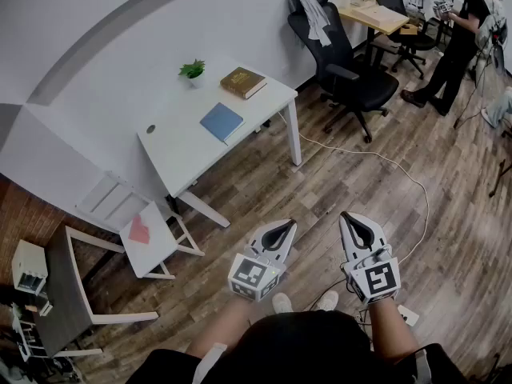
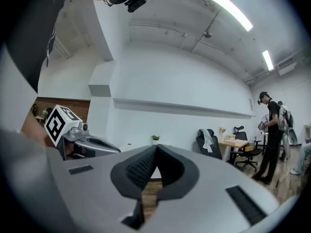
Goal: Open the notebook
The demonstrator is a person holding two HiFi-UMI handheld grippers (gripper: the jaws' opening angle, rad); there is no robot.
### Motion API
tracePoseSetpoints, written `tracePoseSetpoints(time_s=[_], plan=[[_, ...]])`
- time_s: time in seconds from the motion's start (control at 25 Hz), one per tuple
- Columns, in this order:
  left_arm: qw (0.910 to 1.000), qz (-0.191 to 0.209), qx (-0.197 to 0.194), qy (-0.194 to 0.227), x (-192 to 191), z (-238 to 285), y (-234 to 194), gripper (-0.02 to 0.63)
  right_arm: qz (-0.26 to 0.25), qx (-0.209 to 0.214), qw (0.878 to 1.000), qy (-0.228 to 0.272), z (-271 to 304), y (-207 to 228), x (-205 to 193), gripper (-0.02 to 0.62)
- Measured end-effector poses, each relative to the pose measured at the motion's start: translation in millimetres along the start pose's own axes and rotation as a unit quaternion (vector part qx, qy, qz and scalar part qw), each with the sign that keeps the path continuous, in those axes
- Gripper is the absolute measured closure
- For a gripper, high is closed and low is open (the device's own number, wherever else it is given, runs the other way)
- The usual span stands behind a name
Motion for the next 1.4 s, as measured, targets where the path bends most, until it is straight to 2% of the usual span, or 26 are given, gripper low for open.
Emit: tracePoseSetpoints(time_s=[0.2, 0.32, 0.52, 0.76, 0.88, 1.2, 1.4], plan=[[1.0, -0.005, 0.007, -0.003, -6, -35, -8, 0.6, -0.009, -0.006, 1.0, -0.005, -5, -34, 1, 0.594], [1.0, -0.006, 0.001, 0.003, -8, -50, -15, 0.6, 0.002, -0.018, 1.0, -0.008, -3, -51, 3, 0.594], [0.9998, -0.001, -0.011, 0.014, -12, -70, -18, 0.6, -0.018, -0.028, 0.999, -0.009, -10, -70, 1, 0.594], [0.9996, 0.004, -0.022, 0.016, -24, -93, -23, 0.6, 0.014, -0.061, 0.998, -0.028, -14, -92, -5, 0.594], [0.9997, 0.001, -0.019, 0.015, -26, -101, -30, 0.6, 0.023, -0.054, 0.998, -0.011, -11, -101, -7, 0.594], [0.9998, -0.004, -0.011, 0.016, -33, -87, -47, 0.6, 0.021, -0.043, 0.999, -0.014, 19, -91, -7, 0.593], [0.9993, 0.037, 0.005, 0.0, -32, -66, -70, 0.6, 0.021, -0.024, 0.999, -0.02, 51, -68, -4, 0.594]])
Point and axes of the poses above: the fingertips, and each gripper's own axes: z forward along the fingers, y to its right, x out of its top, the point moved 7 cm from there along -z, backward along the fingers, and after that the axes turned 13 degrees about z, right-handed, at the moved point
